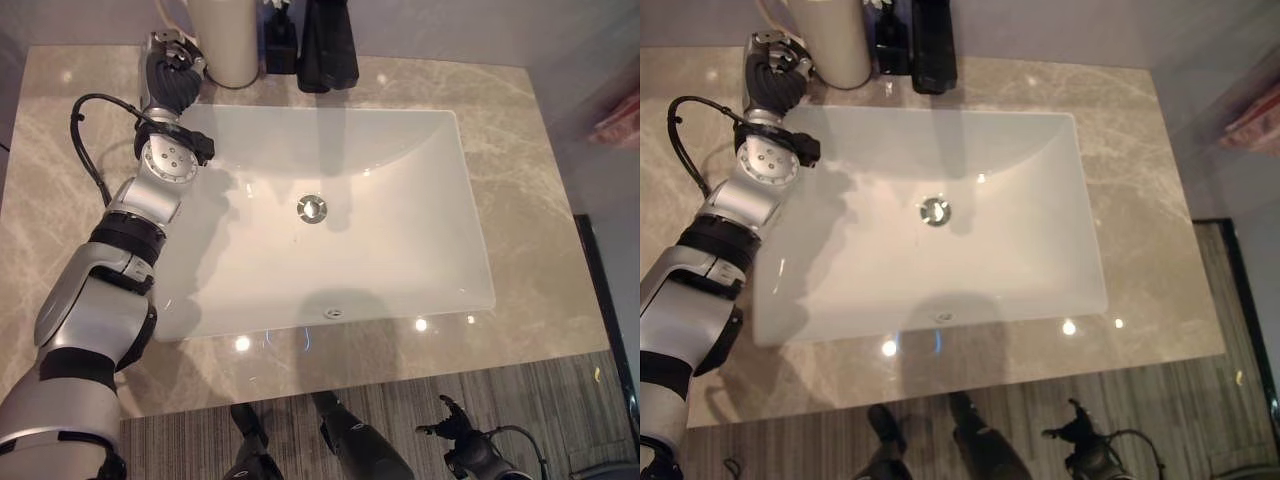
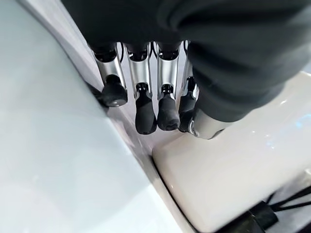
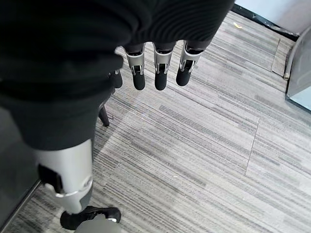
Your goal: Put brush and paste in cup on sink, flatten towel.
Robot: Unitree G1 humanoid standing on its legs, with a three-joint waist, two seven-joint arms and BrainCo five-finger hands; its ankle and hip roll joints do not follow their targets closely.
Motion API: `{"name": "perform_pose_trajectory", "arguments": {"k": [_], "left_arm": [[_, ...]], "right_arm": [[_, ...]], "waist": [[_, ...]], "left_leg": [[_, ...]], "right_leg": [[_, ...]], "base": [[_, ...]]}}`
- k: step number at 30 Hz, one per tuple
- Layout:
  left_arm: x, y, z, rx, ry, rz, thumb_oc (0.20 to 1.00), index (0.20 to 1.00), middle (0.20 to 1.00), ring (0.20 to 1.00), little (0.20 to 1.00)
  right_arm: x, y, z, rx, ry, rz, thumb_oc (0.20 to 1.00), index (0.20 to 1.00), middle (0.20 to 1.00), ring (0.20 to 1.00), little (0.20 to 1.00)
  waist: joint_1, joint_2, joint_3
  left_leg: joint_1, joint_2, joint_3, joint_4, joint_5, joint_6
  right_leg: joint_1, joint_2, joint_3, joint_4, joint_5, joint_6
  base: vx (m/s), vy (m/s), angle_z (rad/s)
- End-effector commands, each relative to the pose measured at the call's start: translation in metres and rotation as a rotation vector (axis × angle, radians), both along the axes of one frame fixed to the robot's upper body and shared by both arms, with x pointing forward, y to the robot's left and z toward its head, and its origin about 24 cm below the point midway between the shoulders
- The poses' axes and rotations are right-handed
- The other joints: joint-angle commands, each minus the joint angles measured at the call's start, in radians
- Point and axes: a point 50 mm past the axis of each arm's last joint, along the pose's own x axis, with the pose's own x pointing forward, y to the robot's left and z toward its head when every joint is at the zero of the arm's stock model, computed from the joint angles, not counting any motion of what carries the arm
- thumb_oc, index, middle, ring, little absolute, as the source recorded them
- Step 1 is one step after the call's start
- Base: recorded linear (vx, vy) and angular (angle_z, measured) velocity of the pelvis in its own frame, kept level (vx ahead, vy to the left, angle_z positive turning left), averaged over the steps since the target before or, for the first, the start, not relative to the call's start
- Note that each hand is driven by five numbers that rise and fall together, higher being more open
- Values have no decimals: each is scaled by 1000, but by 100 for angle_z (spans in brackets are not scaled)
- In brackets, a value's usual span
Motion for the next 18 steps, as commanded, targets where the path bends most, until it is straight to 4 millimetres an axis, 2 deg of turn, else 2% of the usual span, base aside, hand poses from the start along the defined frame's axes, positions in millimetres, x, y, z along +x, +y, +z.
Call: {"name": "perform_pose_trajectory", "arguments": {"k": [1, 5, 6, 10, 12, 15, 17, 18], "left_arm": [[1, -3, 13, -38, -49, 42, 200, 200, 200, 200, 200], [-1, 5, 11, -49, -55, 65, 200, 200, 200, 200, 200], [-4, 12, 10, -58, -61, 77, 200, 200, 200, 200, 200], [-9, 20, 11, -71, -87, 71, 200, 200, 200, 200, 200], [-14, 15, 15, -85, -141, 26, 200, 200, 200, 200, 200], [-31, 27, 28, -96, -243, -12, 200, 200, 200, 200, 200], [-34, 30, 31, -89, -250, -2, 200, 200, 200, 200, 200], [-45, 26, 34, -84, -296, -79, 200, 200, 200, 200, 200]], "right_arm": [[-11, -28, 3, -91, 33, 2, 1000, 1000, 1000, 1000, 1000], [-16, -34, 3, -115, 63, 3, 1000, 1000, 1000, 1000, 1000], [-18, -38, 3, -128, 81, 7, 1000, 1000, 1000, 1000, 1000], [-25, -47, 2, -154, 126, 5, 1000, 1000, 1000, 1000, 1000], [-30, -52, 2, -169, 151, -6, 1000, 1000, 1000, 1000, 1000], [-37, -62, 2, -181, 193, -44, 1000, 1000, 1000, 1000, 1000], [-38, -63, 2, -180, 208, -54, 1000, 1000, 1000, 1000, 1000], [-45, -65, 0, -177, 248, -72, 1000, 1000, 1000, 1000, 1000]], "waist": [[-8, 47, 17], [6, 48, 4], [14, 38, -1], [35, 44, -11], [55, 50, -17], [85, 59, -34], [93, 63, -40], [119, 69, -46]], "left_leg": [[191, 116, -22, 6, -8, -105], [216, 110, -27, 6, -16, -100], [218, 106, -26, 6, 9, -99], [245, 98, -46, 6, -7, -92], [256, 91, -65, 6, -14, -87], [267, 73, -112, 6, -19, -78], [269, 69, -126, 6, -20, -76], [277, 61, -163, 6, -28, -68]], "right_leg": [[18, -39, -54, -25, -16, 116], [47, -50, -70, -25, -22, 119], [54, -59, -70, -25, 1, 117], [94, -80, -97, -25, -10, 122], [120, -97, -122, -25, -15, 125], [165, -132, -173, -25, -17, 133], [177, -141, -188, -25, -20, 134], [214, -160, -223, -25, -29, 138]], "base": [[3, 12, -8], [-16, -15, -2], [-74, -74, -2], [-21, 15, 6], [-22, 52, 25], [-46, 79, 53], [-54, 83, 42], [-71, 82, 49]]}}
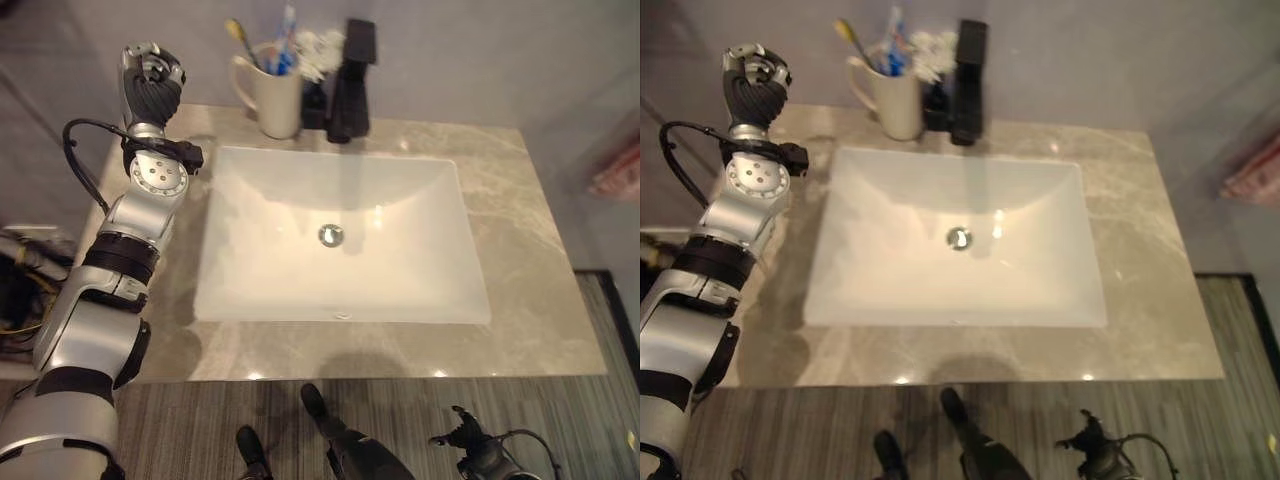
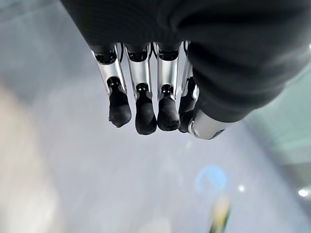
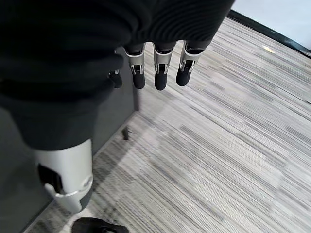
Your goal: Put brush and paste in cup on sink, flatten towel.
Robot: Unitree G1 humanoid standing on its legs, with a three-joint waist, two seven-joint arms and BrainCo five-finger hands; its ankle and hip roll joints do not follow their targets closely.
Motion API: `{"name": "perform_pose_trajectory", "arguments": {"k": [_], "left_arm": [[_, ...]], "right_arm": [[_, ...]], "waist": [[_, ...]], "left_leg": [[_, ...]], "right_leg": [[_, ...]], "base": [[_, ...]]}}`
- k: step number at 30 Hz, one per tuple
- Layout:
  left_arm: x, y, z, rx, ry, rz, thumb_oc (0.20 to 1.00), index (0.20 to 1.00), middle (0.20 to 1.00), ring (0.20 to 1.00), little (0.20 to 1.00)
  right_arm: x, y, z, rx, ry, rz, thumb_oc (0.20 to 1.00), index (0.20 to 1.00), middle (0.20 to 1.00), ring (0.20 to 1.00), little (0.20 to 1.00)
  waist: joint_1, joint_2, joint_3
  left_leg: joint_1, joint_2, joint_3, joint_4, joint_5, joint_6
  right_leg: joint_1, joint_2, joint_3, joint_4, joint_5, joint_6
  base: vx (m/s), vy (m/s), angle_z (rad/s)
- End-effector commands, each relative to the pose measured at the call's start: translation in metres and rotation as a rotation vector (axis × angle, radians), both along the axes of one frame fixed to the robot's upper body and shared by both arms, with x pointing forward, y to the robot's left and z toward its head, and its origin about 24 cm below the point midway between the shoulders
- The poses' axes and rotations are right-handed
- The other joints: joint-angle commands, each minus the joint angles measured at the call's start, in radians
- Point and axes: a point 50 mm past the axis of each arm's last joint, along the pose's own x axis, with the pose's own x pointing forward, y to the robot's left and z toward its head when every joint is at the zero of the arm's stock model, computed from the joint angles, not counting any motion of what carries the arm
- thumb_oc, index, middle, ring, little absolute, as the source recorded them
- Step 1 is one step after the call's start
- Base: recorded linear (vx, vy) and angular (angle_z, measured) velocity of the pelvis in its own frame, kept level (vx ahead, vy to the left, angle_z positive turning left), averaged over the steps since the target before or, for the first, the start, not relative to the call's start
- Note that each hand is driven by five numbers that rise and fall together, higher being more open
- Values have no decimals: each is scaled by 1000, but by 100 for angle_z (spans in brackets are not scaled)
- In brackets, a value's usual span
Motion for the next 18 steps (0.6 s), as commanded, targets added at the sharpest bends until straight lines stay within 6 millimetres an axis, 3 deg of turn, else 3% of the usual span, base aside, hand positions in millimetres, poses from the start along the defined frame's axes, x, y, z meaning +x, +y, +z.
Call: {"name": "perform_pose_trajectory", "arguments": {"k": [1, 2, 3, 4, 6, 10, 11, 12, 13, 14, 15, 16, 18], "left_arm": [[-25, 5, 25, 10, -176, -71, 200, 200, 200, 200, 200], [-25, 6, 24, 10, -176, -69, 200, 200, 200, 200, 200], [-51, 17, 12, -22, -230, -135, 200, 200, 200, 200, 200], [-52, 18, 12, -23, -229, -133, 200, 200, 200, 200, 200], [-79, 33, -5, -22, -250, -137, 200, 200, 200, 200, 200], [-143, 88, -86, -148, -87, 19, 200, 200, 200, 200, 200], [-145, 89, -88, -149, -84, 23, 200, 200, 200, 200, 200], [-155, 97, -103, -179, -36, 59, 200, 200, 200, 200, 200], [-182, 116, -132, -222, 62, 178, 241, 241, 241, 241, 241], [-193, 121, -145, -238, 115, 218, 555, 555, 555, 555, 555], [-194, 121, -146, -238, 117, 220, 677, 677, 677, 677, 677], [-202, 126, -162, -271, 170, 262, 1000, 1000, 1000, 1000, 1000], [-222, 139, -196, -317, 318, 387, 1000, 1000, 1000, 1000, 1000]], "right_arm": [[-35, -27, -3, -75, 147, -23, 1000, 1000, 1000, 1000, 1000], [-35, -27, -3, -76, 147, -22, 1000, 1000, 1000, 1000, 1000], [-42, -25, -5, -60, 167, -48, 1000, 1000, 1000, 1000, 1000], [-42, -26, -5, -62, 168, -47, 1000, 1000, 1000, 1000, 1000], [-46, -22, -8, -33, 164, -93, 1000, 1000, 1000, 1000, 1000], [-63, -9, -17, 52, 200, -158, 1000, 1000, 1000, 1000, 1000], [-63, -10, -16, 50, 203, -153, 1000, 1000, 1000, 1000, 1000], [-71, -8, -19, 68, 231, -174, 1000, 1000, 1000, 1000, 1000], [-78, -4, -21, 86, 264, -172, 1000, 1000, 1000, 1000, 1000], [-79, -3, -22, 90, 268, -165, 1000, 1000, 1000, 1000, 1000], [-80, -3, -22, 89, 270, -162, 1000, 1000, 1000, 1000, 1000], [-81, -3, -22, 93, 272, -161, 1000, 1000, 1000, 1000, 1000], [-84, -3, -23, 109, 275, -176, 1000, 1000, 1000, 1000, 1000]], "waist": [[23, 27, -47], [22, 26, -49], [51, 22, -55], [48, 23, -56], [71, 14, -59], [129, -13, -70], [125, -12, -71], [142, -18, -70], [165, -27, -70], [171, -32, -70], [169, -32, -71], [173, -37, -70], [181, -46, -65]], "left_leg": [[125, 51, -60, 7, -26, -59], [122, 50, -60, 7, -21, -60], [127, 40, -87, 7, -25, -52], [127, 40, -88, 7, -25, -51], [134, 33, -109, 7, -30, -45], [158, 11, -139, 7, -54, -21], [160, 11, -138, 7, -55, -21], [161, 7, -143, 7, -58, -15], [173, -3, -153, 7, -62, -4], [179, -8, -158, 7, -66, 2], [181, -8, -159, 7, -66, 3], [185, -12, -163, 7, -67, 7], [192, -19, -167, 11, -73, 17]], "right_leg": [[20, -140, -97, -24, 14, 159], [17, -141, -97, -24, 17, 158], [47, -156, -124, -24, 10, 160], [47, -156, -125, -24, 10, 160], [69, -166, -142, -24, 2, 160], [110, -188, -166, -24, -4, 167], [112, -189, -165, -24, -5, 167], [115, -192, -169, -24, -5, 168], [130, -201, -180, -24, -5, 170], [138, -205, -184, -24, -6, 170], [140, -205, -184, -24, -7, 171], [145, -208, -188, -24, -6, 171], [157, -214, -192, -24, -7, 172]], "base": [[-71, 83, 62], [-89, 89, 60], [-61, 60, 56], [-78, 87, 39], [-63, 48, 24], [-50, 99, 26], [-23, 55, 22], [-45, 96, 12], [-50, 118, 12], [-34, 92, 9], [-19, 49, 6], [-24, 54, 15], [-30, 76, 17]]}}
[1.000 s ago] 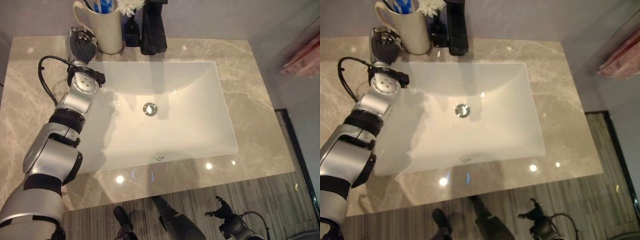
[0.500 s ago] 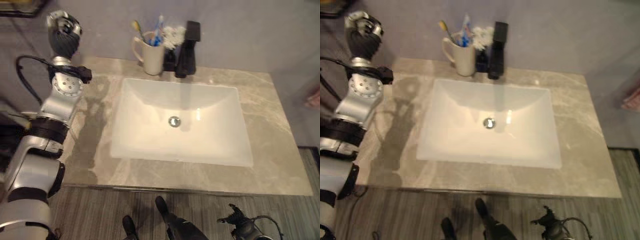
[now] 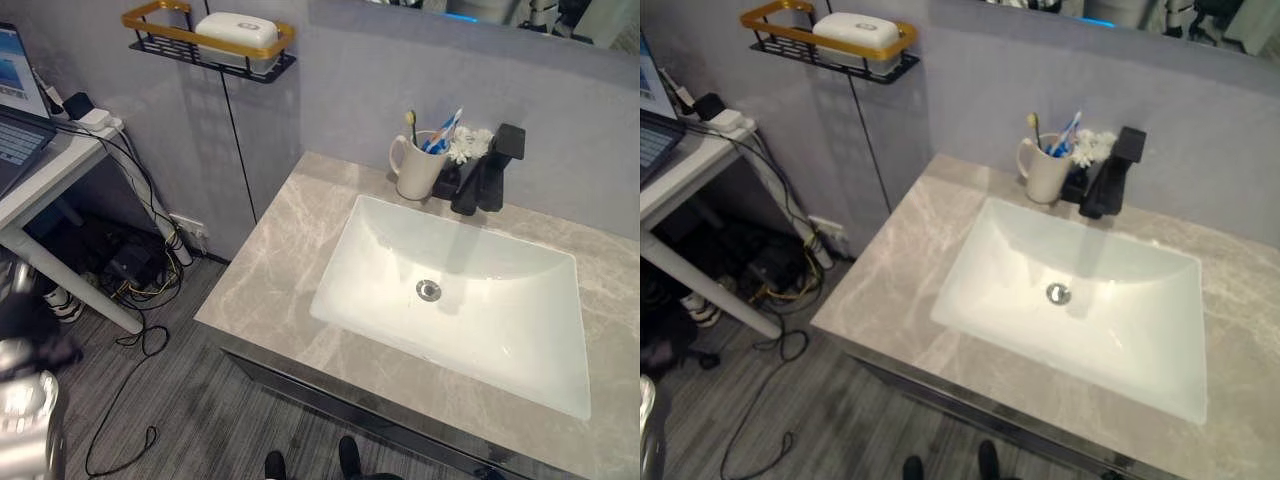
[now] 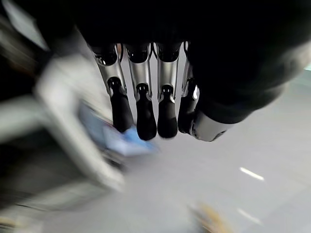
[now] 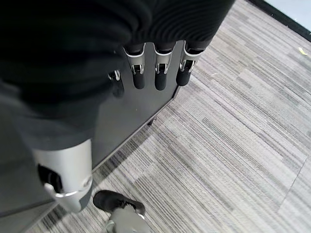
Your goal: Put brush and paste in cup on sink, flatten towel.
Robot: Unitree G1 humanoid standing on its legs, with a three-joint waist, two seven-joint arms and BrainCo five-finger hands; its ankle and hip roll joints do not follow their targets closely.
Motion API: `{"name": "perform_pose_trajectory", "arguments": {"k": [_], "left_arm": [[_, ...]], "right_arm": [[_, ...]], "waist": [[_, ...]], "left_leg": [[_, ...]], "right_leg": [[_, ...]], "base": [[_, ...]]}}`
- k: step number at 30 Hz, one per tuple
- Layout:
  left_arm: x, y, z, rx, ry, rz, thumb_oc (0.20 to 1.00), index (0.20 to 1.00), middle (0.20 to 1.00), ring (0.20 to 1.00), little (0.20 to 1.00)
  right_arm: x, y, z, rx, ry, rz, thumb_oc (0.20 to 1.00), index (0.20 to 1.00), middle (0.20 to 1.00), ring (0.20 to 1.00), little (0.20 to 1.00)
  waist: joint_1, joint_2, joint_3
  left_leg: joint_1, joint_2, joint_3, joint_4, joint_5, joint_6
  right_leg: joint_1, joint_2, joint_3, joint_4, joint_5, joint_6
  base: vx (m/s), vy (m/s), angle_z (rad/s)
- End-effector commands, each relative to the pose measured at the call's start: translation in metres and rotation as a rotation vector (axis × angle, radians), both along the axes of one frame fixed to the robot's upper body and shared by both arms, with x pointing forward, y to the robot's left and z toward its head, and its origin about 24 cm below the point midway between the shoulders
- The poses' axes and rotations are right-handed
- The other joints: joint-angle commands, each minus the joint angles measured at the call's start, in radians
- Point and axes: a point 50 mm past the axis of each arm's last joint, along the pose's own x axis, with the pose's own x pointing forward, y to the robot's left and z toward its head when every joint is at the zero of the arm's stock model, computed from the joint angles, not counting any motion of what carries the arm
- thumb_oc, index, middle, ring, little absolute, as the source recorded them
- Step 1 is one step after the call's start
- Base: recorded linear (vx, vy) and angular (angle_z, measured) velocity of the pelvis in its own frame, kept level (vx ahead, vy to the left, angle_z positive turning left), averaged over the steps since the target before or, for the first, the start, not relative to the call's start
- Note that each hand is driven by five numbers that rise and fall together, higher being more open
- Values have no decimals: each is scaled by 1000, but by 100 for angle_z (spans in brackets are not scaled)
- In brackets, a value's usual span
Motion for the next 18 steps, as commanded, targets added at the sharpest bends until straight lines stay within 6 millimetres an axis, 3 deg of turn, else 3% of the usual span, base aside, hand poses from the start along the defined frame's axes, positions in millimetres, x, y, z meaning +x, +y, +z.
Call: {"name": "perform_pose_trajectory", "arguments": {"k": [1, 3, 5, 6, 7, 8, 9, 10, 11, 14, 15, 16, 17, 18], "left_arm": [[-9, 14, -17, 18, 141, 70, 1000, 1000, 1000, 1000, 1000], [-32, 22, -61, -75, 366, 143, 1000, 1000, 1000, 1000, 1000], [-59, 17, -114, -240, 616, 155, 1000, 1000, 1000, 1000, 1000], [-96, 8, -159, -362, 880, 208, 1000, 1000, 1000, 1000, 1000], [-95, 8, -159, -361, 878, 206, 1000, 1000, 1000, 1000, 1000], [-115, 1, -179, -412, 1052, 208, 1000, 1000, 1000, 1000, 1000], [-142, -13, -200, -355, 1395, 175, 1000, 1000, 1000, 1000, 1000], [-141, -13, -200, -354, 1394, 175, 1000, 1000, 1000, 1000, 1000], [-160, -24, -207, -446, 1478, 204, 1000, 1000, 1000, 1000, 1000], [-178, -57, -224, -524, 1715, -12, 1000, 1000, 1000, 1000, 1000], [-178, -57, -224, -524, 1715, -12, 1000, 1000, 1000, 1000, 1000], [-154, -72, -233, -328, 1786, -273, 1000, 1000, 1000, 1000, 1000], [-136, -82, -237, -179, 1822, -448, 1000, 1000, 1000, 1000, 1000], [-136, -82, -237, -179, 1822, -448, 1000, 1000, 1000, 1000, 1000]], "right_arm": [[5, 5, -1, 30, 5, 35, 1000, 1000, 1000, 1000, 1000], [9, 6, 0, 46, -10, 61, 1000, 1000, 1000, 1000, 1000], [10, 5, 0, 54, 4, 80, 1000, 1000, 1000, 1000, 1000], [13, 5, 2, 53, -13, 87, 1000, 1000, 1000, 1000, 1000], [13, 4, 2, 53, -14, 86, 1000, 1000, 1000, 1000, 1000], [20, 4, 3, 55, -42, 97, 1000, 1000, 1000, 1000, 1000], [34, 3, 8, 35, -102, 148, 1000, 1000, 1000, 1000, 1000], [34, 3, 8, 36, -102, 147, 1000, 1000, 1000, 1000, 1000], [28, 6, 5, 50, -84, 139, 1000, 1000, 1000, 1000, 1000], [13, 7, 1, 68, -33, 82, 1000, 1000, 1000, 1000, 1000], [13, 7, 1, 68, -33, 82, 1000, 1000, 1000, 1000, 1000], [1, 2, 1, 57, 1, 74, 1000, 1000, 1000, 1000, 1000], [2, -2, 2, 42, 5, 107, 1000, 1000, 1000, 1000, 1000], [2, -2, 2, 42, 5, 107, 1000, 1000, 1000, 1000, 1000]], "waist": [[-18, -50, -30], [-27, -57, -29], [-37, -61, -28], [-54, -64, -30], [-52, -65, -30], [-61, -64, -29], [-88, -67, -15], [-87, -68, -17], [-98, -75, -17], [-124, -86, -30], [-124, -86, -30], [-170, -86, -27], [-194, -81, -11], [-194, -81, -11]], "left_leg": [[68, 27, -16, 19, -47, -19], [75, 23, -10, 40, -67, -10], [75, 16, -7, 67, -83, -1], [74, 8, -3, 95, -98, 8], [71, 7, -2, 96, -96, 8], [65, 3, -4, 116, -102, 12], [50, -2, 3, 161, -117, 14], [47, -3, 4, 160, -115, 14], [42, -6, 9, 173, -120, 15], [53, -22, 27, 170, -134, 32], [53, -22, 27, 170, -134, 32], [45, -48, 57, 157, -131, 47], [28, -55, 70, 159, -129, 53], [28, -55, 70, 159, -129, 53]], "right_leg": [[-38, -147, -36, 1, 75, 137], [-23, -150, -33, 1, 73, 136], [-11, -157, -30, 1, 76, 134], [-5, -162, -23, 6, 77, 131], [-8, -163, -22, 5, 79, 131], [-10, -165, -19, 12, 81, 129], [-23, -163, -1, 37, 83, 128], [-27, -164, 1, 37, 85, 128], [-33, -166, 6, 43, 88, 129], [-40, -174, 26, 46, 116, 138], [-41, -174, 26, 46, 116, 138], [-90, -183, 74, 54, 211, 162], [-123, -183, 91, 59, 249, 166], [-123, -183, 91, 59, 249, 166]], "base": [[-23, 69, 3], [-13, 76, -6], [-11, 96, -6], [-10, 85, -7], [-36, 89, -9], [-97, 90, -16], [-95, 90, -19], [-108, 95, -20], [-42, 56, -10], [-45, 106, -8], [-166, 220, -24], [-245, 236, -29], [-245, 236, -31], [-211, 135, -39]]}}
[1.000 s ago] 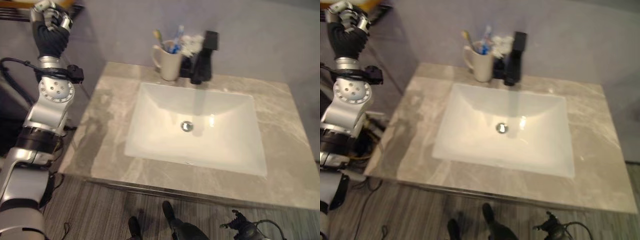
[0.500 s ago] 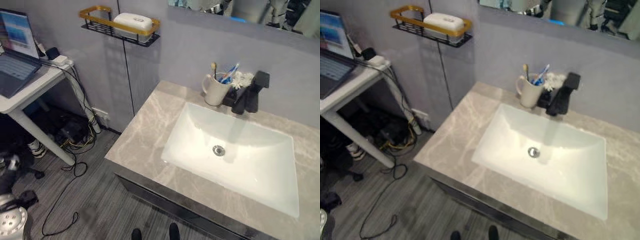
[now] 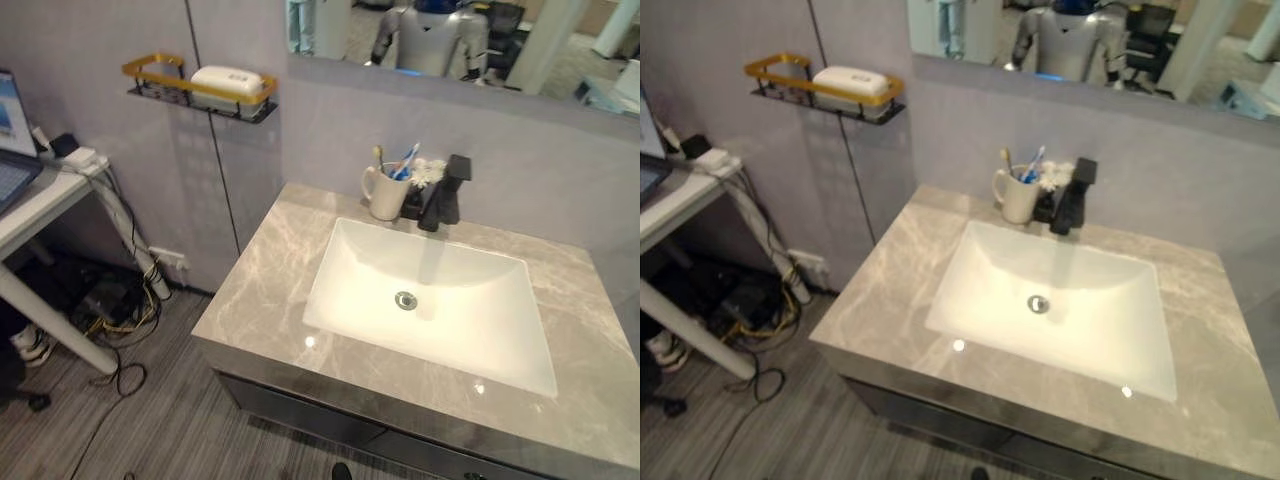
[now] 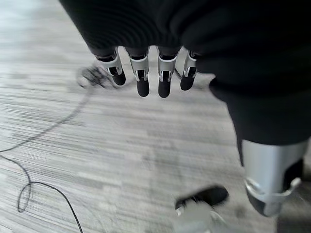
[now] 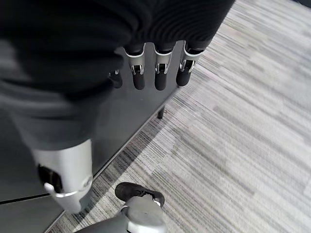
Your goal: Put brush and paste in cup on sink, flatten towel.
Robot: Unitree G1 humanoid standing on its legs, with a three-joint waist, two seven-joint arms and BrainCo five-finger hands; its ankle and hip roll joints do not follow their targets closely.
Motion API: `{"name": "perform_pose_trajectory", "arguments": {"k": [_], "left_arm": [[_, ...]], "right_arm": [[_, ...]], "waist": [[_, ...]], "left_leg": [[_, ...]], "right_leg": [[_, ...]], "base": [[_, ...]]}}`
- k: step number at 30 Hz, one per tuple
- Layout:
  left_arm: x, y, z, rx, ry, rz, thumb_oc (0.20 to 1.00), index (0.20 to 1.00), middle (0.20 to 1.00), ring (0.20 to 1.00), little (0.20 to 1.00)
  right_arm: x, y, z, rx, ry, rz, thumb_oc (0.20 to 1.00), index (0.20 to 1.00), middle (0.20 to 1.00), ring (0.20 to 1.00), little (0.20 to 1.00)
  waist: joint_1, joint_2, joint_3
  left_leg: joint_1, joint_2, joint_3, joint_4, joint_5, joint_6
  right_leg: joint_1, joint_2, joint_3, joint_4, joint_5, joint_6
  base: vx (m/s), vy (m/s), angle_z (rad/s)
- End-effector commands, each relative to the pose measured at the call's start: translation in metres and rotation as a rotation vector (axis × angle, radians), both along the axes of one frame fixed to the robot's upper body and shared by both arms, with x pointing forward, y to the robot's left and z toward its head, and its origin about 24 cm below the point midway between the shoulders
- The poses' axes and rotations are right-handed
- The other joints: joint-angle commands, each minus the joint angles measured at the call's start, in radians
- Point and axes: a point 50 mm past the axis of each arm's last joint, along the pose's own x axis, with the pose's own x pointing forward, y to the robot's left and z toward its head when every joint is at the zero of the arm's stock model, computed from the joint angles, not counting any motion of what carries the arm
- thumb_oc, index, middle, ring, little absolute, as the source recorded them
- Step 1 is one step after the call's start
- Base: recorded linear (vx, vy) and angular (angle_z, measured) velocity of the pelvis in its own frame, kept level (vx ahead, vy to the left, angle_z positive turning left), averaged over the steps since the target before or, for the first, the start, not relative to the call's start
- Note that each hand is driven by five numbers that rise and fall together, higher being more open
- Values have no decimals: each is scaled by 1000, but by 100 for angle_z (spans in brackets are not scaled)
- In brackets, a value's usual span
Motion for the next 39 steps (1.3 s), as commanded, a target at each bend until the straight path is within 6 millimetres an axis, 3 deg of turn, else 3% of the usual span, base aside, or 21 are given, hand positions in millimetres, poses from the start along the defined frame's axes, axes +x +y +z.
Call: {"name": "perform_pose_trajectory", "arguments": {"k": [1, 4, 7, 8, 9, 10, 13, 19, 20, 21, 22, 24, 27, 28, 30, 31, 35, 36, 37, 38, 39], "left_arm": [[29, 15, 6, 12, -37, -273, 1000, 1000, 1000, 1000, 1000], [51, -7, 1, -88, -68, -503, 1000, 1000, 1000, 1000, 1000], [73, -15, 4, -123, -119, -628, 1000, 1000, 1000, 1000, 1000], [73, -16, 3, -123, -119, -628, 1000, 1000, 1000, 1000, 1000], [79, -21, 2, -120, -120, -625, 1000, 1000, 1000, 1000, 1000], [85, -24, 2, -112, -152, -601, 1000, 1000, 1000, 1000, 1000], [87, -21, 2, -82, -170, -547, 1000, 1000, 1000, 1000, 1000], [93, -17, 4, -50, -184, -558, 1000, 1000, 1000, 1000, 1000], [105, -15, 8, -43, -211, -598, 1000, 1000, 1000, 1000, 1000], [105, -15, 8, -43, -211, -598, 1000, 1000, 1000, 1000, 1000], [116, -24, 9, -27, -264, -624, 1000, 1000, 1000, 1000, 1000], [120, -33, 7, -29, -292, -631, 1000, 1000, 1000, 1000, 1000], [125, -37, 8, -29, -311, -647, 1000, 1000, 1000, 1000, 1000], [133, -41, 10, -32, -350, -659, 1000, 1000, 1000, 1000, 1000], [135, -40, 11, -17, -350, -681, 1000, 1000, 1000, 1000, 1000], [145, -48, 13, -42, -397, -674, 1000, 1000, 1000, 1000, 1000], [153, -48, 16, -40, -426, -685, 1000, 1000, 1000, 1000, 1000], [155, -46, 17, -32, -434, -680, 1000, 1000, 1000, 1000, 1000], [157, -40, 20, -18, -447, -644, 1000, 1000, 1000, 1000, 1000], [157, -40, 20, -18, -448, -644, 1000, 1000, 1000, 1000, 1000], [158, -36, 21, -6, -454, -617, 1000, 1000, 1000, 1000, 1000]], "right_arm": [[0, -11, 4, -48, 42, 103, 1000, 1000, 1000, 1000, 1000], [-19, -24, 6, -81, 136, 153, 1000, 1000, 1000, 1000, 1000], [-30, -34, 8, -131, 228, 242, 1000, 1000, 1000, 1000, 1000], [-30, -34, 8, -131, 228, 242, 1000, 1000, 1000, 1000, 1000], [-23, -32, 7, -130, 187, 180, 1000, 1000, 1000, 1000, 1000], [-7, -31, 8, -132, 125, 132, 1000, 1000, 1000, 1000, 1000], [28, -18, 9, -117, 29, 152, 1000, 1000, 1000, 1000, 1000], [41, -14, 11, -121, -34, 148, 1000, 1000, 1000, 1000, 1000], [52, -14, 15, -146, -63, 225, 1000, 1000, 1000, 1000, 1000], [52, -14, 15, -146, -63, 225, 1000, 1000, 1000, 1000, 1000], [73, -18, 24, -184, -134, 254, 1000, 1000, 1000, 1000, 1000], [88, -12, 27, -173, -195, 245, 1000, 1000, 1000, 1000, 1000], [85, -13, 27, -179, -185, 262, 1000, 1000, 1000, 1000, 1000], [90, -12, 28, -183, -195, 282, 1000, 1000, 1000, 1000, 1000], [85, -15, 27, -200, -173, 292, 1000, 1000, 1000, 1000, 1000], [72, -18, 23, -181, -149, 224, 1000, 1000, 1000, 1000, 1000], [72, -19, 24, -179, -156, 191, 1000, 1000, 1000, 1000, 1000], [74, -17, 23, -175, -156, 202, 1000, 1000, 1000, 1000, 1000], [83, -8, 23, -159, -176, 242, 1000, 1000, 1000, 1000, 1000], [83, -8, 24, -159, -177, 243, 1000, 1000, 1000, 1000, 1000], [87, -2, 23, -147, -192, 251, 1000, 1000, 1000, 1000, 1000]], "waist": [[-75, -53, 27], [-99, 9, 73], [-49, 71, 73], [-47, 69, 73], [-40, 72, 58], [-2, 63, 42], [61, 26, 24], [60, 7, 40], [66, 2, 71], [67, 4, 72], [129, 6, 118], [156, 19, 100], [170, 19, 84], [193, 37, 74], [198, 52, 61], [169, 58, 59], [152, 58, 48], [159, 52, 51], [197, 41, 53], [196, 41, 52], [210, 39, 55]], "left_leg": [[-74, -25, -16, 153, -106, 13], [-108, -26, -14, 151, -88, 28], [-117, -5, 66, 84, -24, 33], [-114, -7, 69, 81, -23, 32], [-113, -1, 104, 52, -19, 26], [-137, 6, 164, 62, -16, 28], [-172, 36, 291, 113, -19, 15], [-207, 97, 307, 293, -57, -8], [-256, 175, 237, 496, -3, -56], [-258, 179, 235, 503, -6, -58], [-367, 74, -112, 633, 71, -38], [-354, -56, -316, 506, 0, -5], [-364, -46, -416, 364, 26, -17], [-344, -107, -580, 250, 46, -28], [-313, -91, -582, 174, 68, -31], [-265, -92, -514, 174, 42, -24], [-215, -87, -434, 87, 50, 1], [-198, -76, -397, 75, 41, 10], [-182, -49, -316, 64, 24, 9], [-185, -49, -316, 63, 27, 8], [-175, -35, -273, 58, 21, 4]], "right_leg": [[-141, -157, 32, -45, 281, 105], [-163, -109, -11, 53, 162, 70], [-106, -81, -235, 256, -42, 15], [-110, -82, -232, 264, -48, 15], [-62, -56, -258, 322, -132, 12], [5, -69, -355, 306, -163, 0], [83, -70, -466, 129, -144, 2], [111, -27, -372, 58, -147, -38], [133, 16, -317, 37, -165, -81], [134, 20, -316, 37, -164, -82], [130, 37, -207, 21, -128, -97], [121, 41, -88, -5, -103, -68], [123, 33, 8, -27, -88, -50], [132, 54, 117, -33, -93, -43], [132, 54, 146, -16, -98, -34], [113, 15, 183, 23, -105, -16], [48, 2, 202, 47, -67, 23], [30, -10, 165, 40, -52, 28], [-4, -54, -54, 7, -28, 22], [-6, -54, -54, 5, -25, 22], [-4, -77, -214, 10, -31, 12]], "base": [[-201, 147, -50], [-250, 256, -34], [-167, 217, -59], [-99, 130, -140], [-74, -44, -150], [-100, -68, -133], [-135, -223, -157], [15, -218, -95], [18, -264, -56], [-102, -253, -58], [-84, 73, -85], [85, 159, -239], [217, 172, -256], [176, 136, -139], [256, 316, -186], [228, 403, -199], [75, 274, -91], [-51, 95, -181], [-48, 96, -126], [-69, 82, -105], [-66, 86, -186]]}}
